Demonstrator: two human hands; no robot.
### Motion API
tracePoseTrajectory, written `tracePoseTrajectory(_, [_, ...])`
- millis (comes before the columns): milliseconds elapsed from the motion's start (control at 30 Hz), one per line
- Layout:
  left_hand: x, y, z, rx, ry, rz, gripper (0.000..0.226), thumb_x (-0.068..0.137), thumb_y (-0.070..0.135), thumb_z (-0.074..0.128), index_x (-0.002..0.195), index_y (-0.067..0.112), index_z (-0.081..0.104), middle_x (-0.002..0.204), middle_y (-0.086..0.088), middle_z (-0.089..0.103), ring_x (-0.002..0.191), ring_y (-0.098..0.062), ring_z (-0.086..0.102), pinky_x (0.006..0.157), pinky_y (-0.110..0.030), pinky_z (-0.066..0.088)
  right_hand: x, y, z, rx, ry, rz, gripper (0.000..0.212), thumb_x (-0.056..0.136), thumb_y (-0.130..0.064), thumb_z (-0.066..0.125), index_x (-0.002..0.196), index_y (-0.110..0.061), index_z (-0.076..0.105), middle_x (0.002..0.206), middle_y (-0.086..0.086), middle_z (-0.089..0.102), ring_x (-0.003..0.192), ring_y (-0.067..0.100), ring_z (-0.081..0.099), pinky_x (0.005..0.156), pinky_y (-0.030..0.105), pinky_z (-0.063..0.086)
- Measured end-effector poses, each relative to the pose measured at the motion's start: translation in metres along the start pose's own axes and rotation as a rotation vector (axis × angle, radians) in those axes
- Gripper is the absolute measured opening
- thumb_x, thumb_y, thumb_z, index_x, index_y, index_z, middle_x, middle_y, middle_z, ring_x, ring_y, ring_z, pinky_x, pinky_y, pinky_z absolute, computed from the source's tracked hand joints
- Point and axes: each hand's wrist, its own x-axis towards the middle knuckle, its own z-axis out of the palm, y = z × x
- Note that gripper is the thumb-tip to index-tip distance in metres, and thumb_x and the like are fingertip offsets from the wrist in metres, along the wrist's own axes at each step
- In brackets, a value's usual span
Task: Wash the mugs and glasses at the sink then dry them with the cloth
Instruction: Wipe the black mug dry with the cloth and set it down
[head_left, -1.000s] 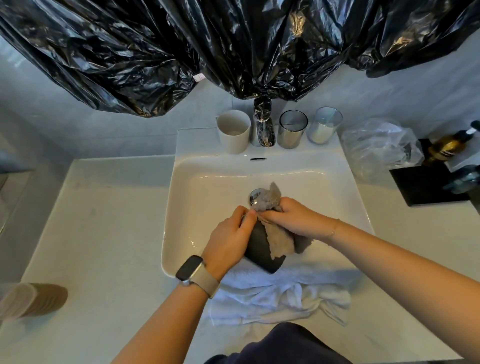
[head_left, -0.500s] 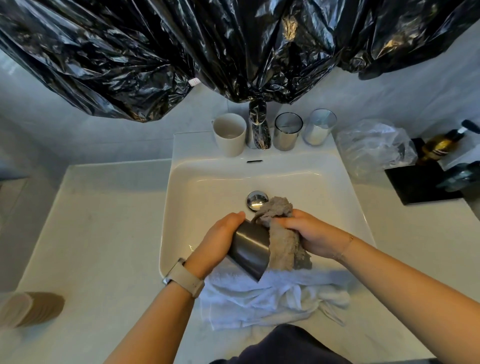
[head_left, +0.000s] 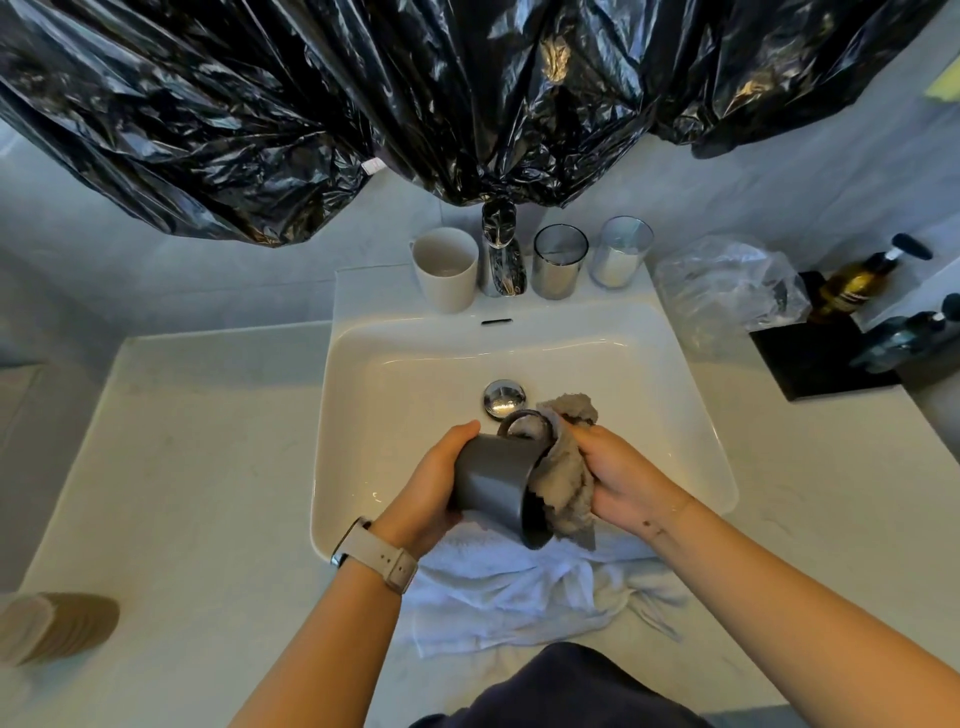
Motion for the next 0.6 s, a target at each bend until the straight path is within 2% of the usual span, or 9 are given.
tracePoseTrajectory(133, [-0.002,-0.010,-0.004,-0.344,-0.015,-0.061,0.042,0.097,0.043,0.045,0.102,0.008,0.067,0.088,-0.019,0.070,0.072,-0.031,0.066,0.060,-0.035,0.053,-0.013,-0.010,-0.007,-0.347,0.193,-0.190,0.021,0.097,-0.014,0.055,0.111,-0.004,0.068,0.104,0.012,0.074,0.099,0.021,0.070,0.075,0.022,0.056])
tracePoseTrajectory(200, [-0.001,-0.012,-0.003,-0.482,-0.015,-0.066,0.043,0.095,0.043,0.046,0.110,0.006,0.063,0.101,-0.024,0.063,0.072,-0.036,0.060,0.052,-0.034,0.052,-0.024,-0.025,-0.008,-0.728,0.260,-0.241,0.014,0.096,-0.017,0.057,0.100,-0.010,0.069,0.096,0.006,0.073,0.093,0.016,0.068,0.072,0.012,0.049])
tracePoseTrajectory(267, [0.001,-0.012,-0.001,-0.561,-0.002,-0.057,0.045,0.092,0.043,0.049,0.116,0.007,0.061,0.109,-0.026,0.059,0.073,-0.037,0.059,0.050,-0.034,0.052,-0.036,-0.041,-0.007,-1.205,0.251,-0.226,0.015,0.093,-0.019,0.063,0.078,-0.017,0.063,0.080,-0.003,0.065,0.078,0.009,0.061,0.060,0.008,0.039])
tracePoseTrajectory(367, [0.007,-0.016,0.001,-0.564,0.025,-0.022,0.041,0.093,0.044,0.052,0.112,0.011,0.068,0.107,-0.023,0.066,0.078,-0.037,0.063,0.053,-0.036,0.054,-0.051,-0.063,0.005,-1.970,0.308,-0.271,0.014,0.090,-0.017,0.060,0.081,-0.021,0.051,0.076,-0.003,0.052,0.072,0.015,0.053,0.056,0.017,0.036])
tracePoseTrajectory(400, [0.008,-0.018,0.002,-0.548,0.036,-0.013,0.039,0.093,0.044,0.052,0.104,0.014,0.074,0.103,-0.021,0.069,0.079,-0.038,0.065,0.055,-0.037,0.056,-0.055,-0.069,0.011,-2.076,0.301,-0.357,0.016,0.088,-0.014,0.059,0.079,-0.022,0.049,0.072,-0.004,0.047,0.068,0.016,0.051,0.055,0.021,0.035])
tracePoseTrajectory(467, [0.010,-0.020,0.005,-0.519,0.039,-0.007,0.041,0.095,0.045,0.050,0.087,0.018,0.080,0.095,-0.018,0.073,0.077,-0.035,0.069,0.057,-0.038,0.057,-0.058,-0.079,0.022,-2.003,0.092,-0.517,0.030,0.080,-0.001,0.061,0.068,-0.024,0.046,0.063,-0.014,0.040,0.058,0.012,0.045,0.055,0.016,0.034])
tracePoseTrajectory(500, [0.010,-0.021,0.007,-0.513,0.024,-0.014,0.044,0.095,0.045,0.049,0.086,0.016,0.080,0.093,-0.018,0.073,0.074,-0.034,0.069,0.057,-0.037,0.056,-0.058,-0.080,0.026,-1.941,-0.037,-0.561,0.031,0.077,0.002,0.063,0.068,-0.024,0.048,0.064,-0.016,0.041,0.061,0.013,0.044,0.058,0.018,0.036])
tracePoseTrajectory(600, [0.008,-0.019,0.014,-0.520,-0.050,-0.048,0.048,0.083,0.046,0.054,0.086,0.005,0.078,0.084,-0.019,0.069,0.062,-0.032,0.063,0.052,-0.032,0.052,-0.055,-0.067,0.035,-1.937,-0.361,-0.699,0.012,0.077,0.000,0.066,0.080,-0.011,0.063,0.089,0.001,0.061,0.091,0.017,0.047,0.083,0.025,0.041])
